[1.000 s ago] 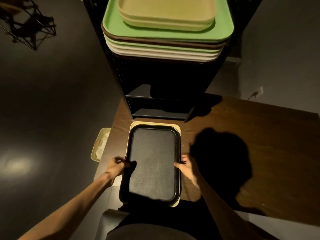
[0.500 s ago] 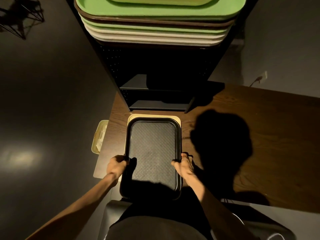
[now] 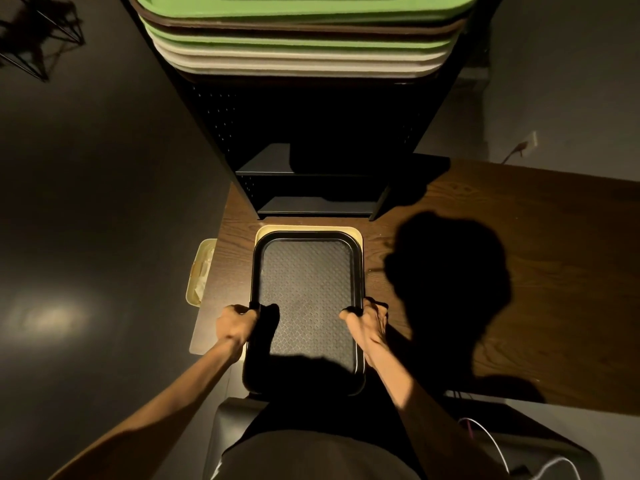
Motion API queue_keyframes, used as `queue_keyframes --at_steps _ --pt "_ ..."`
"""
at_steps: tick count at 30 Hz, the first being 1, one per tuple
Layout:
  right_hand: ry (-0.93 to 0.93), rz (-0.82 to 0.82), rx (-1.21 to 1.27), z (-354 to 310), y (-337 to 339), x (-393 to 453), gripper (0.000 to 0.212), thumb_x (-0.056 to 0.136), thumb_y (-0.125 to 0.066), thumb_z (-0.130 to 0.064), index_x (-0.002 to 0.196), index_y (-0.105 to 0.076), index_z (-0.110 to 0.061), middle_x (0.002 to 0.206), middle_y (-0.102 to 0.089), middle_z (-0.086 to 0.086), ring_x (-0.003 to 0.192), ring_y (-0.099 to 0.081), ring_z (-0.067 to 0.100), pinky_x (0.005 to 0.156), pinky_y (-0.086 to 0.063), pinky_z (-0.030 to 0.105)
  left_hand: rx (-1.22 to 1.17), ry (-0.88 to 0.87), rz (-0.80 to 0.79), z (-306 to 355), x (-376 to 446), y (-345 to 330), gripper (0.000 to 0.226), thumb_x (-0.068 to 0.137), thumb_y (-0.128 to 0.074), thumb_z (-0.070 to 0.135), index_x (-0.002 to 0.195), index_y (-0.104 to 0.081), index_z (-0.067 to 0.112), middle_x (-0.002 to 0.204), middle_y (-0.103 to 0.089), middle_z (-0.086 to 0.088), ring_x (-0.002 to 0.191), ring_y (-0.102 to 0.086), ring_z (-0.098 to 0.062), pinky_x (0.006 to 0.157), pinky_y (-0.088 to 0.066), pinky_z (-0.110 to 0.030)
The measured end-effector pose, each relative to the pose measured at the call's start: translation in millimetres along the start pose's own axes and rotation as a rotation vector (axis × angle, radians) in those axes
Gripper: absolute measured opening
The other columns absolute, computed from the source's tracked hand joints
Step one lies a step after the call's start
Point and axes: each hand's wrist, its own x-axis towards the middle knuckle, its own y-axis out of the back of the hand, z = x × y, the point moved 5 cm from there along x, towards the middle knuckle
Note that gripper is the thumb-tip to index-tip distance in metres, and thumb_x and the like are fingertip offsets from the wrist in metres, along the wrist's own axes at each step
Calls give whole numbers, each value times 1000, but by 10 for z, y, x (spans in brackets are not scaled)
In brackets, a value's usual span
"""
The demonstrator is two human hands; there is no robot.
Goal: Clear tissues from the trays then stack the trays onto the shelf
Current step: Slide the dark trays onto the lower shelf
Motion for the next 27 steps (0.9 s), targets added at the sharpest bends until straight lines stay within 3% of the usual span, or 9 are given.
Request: queue_keyframes --at_steps 3,7,10,13,19,20,24,27 --pt "-3 -17 -18 -5 -13 -6 65 80 -70 -38 136 -53 -9 139 -41 13 132 -37 27 114 -30 35 -14 10 2 -31 47 51 22 77 -66 20 82 -71 0 80 -73 -16 81 -73 -34 79 -61 -49" --pt "2 -26 -81 -42 -76 -48 68 83 -68 -36 141 -47 -8 144 -42 16 136 -39 32 116 -30 34 -22 38 -24 -65 88 118 19 74 -66 21 77 -71 3 76 -72 -14 82 -73 -35 79 -60 -51" --pt "4 -10 -107 -89 -101 -63 60 84 -68 -31 134 -50 -3 136 -54 19 128 -51 34 105 -41 33 -32 36 -45 -52 102 126 24 70 -64 24 81 -72 5 81 -74 -14 82 -72 -33 81 -60 -51" --pt "-26 -12 -79 -123 -75 -39 48 85 -66 -27 124 -55 -1 127 -61 20 118 -59 34 94 -47 32 -25 48 -82 -29 49 95 20 78 -62 14 88 -72 0 84 -72 -15 80 -68 -29 87 -59 -49" --pt "-114 -65 -15 -55 -54 42 85 75 -75 -54 138 -48 -3 144 -46 18 135 -44 33 111 -39 40 -10 93 -119 6 25 41 33 75 -69 29 96 -69 3 91 -73 -15 82 -71 -29 79 -60 -38" --pt "-110 -51 -1 -39 -45 25 86 74 -76 -56 138 -48 -5 143 -48 17 135 -45 33 110 -38 40 -20 112 -134 6 40 40 35 73 -71 30 95 -69 3 91 -73 -15 81 -71 -29 78 -60 -37" --pt "-50 35 186 -26 19 -51 56 80 -74 -51 112 -54 -9 118 -60 13 113 -57 31 94 -42 35 -31 148 -160 23 50 25 39 66 -73 31 93 -70 2 90 -74 -17 81 -72 -31 81 -61 -41" --pt "-62 -45 298 -133 -79 -124 71 81 -64 -62 129 -50 -12 131 -58 14 121 -55 32 103 -43 41 -36 160 -173 28 29 14 38 70 -72 26 97 -69 -1 95 -73 -18 81 -71 -31 69 -59 -35"
